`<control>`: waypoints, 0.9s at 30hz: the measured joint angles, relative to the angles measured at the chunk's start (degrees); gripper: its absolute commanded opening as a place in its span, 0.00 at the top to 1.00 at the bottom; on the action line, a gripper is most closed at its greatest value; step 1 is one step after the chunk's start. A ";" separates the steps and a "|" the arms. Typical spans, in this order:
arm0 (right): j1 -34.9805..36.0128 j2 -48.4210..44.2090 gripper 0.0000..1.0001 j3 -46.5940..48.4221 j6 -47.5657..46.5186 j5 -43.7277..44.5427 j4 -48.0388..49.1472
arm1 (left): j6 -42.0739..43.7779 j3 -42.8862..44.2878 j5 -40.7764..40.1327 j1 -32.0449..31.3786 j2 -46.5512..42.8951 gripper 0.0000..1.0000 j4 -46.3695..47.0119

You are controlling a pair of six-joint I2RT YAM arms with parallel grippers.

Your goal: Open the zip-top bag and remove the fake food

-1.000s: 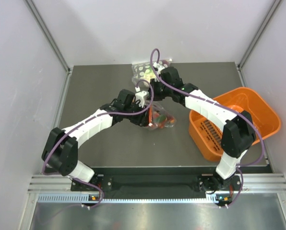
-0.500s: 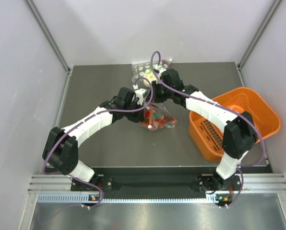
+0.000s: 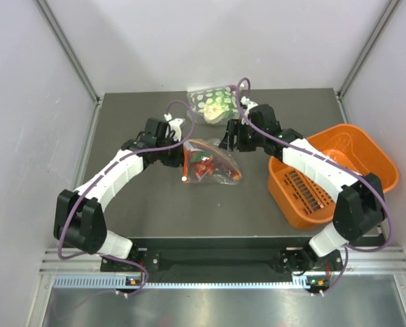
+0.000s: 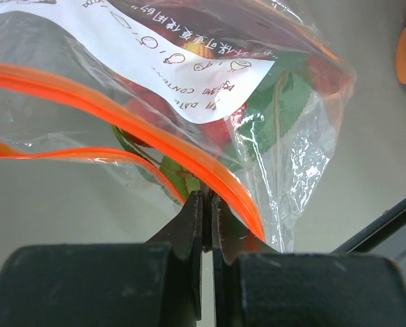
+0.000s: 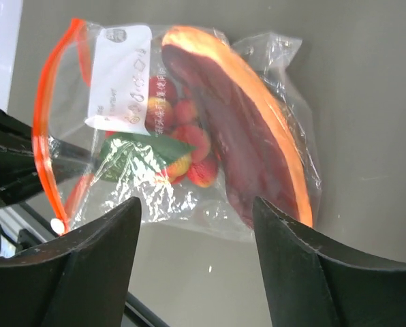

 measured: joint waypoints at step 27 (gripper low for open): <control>6.47 14.78 0.55 -1.25 -8.59 0.96 1.73 | 0.35 -0.15 4.44 3.58 0.76 1.00 -1.51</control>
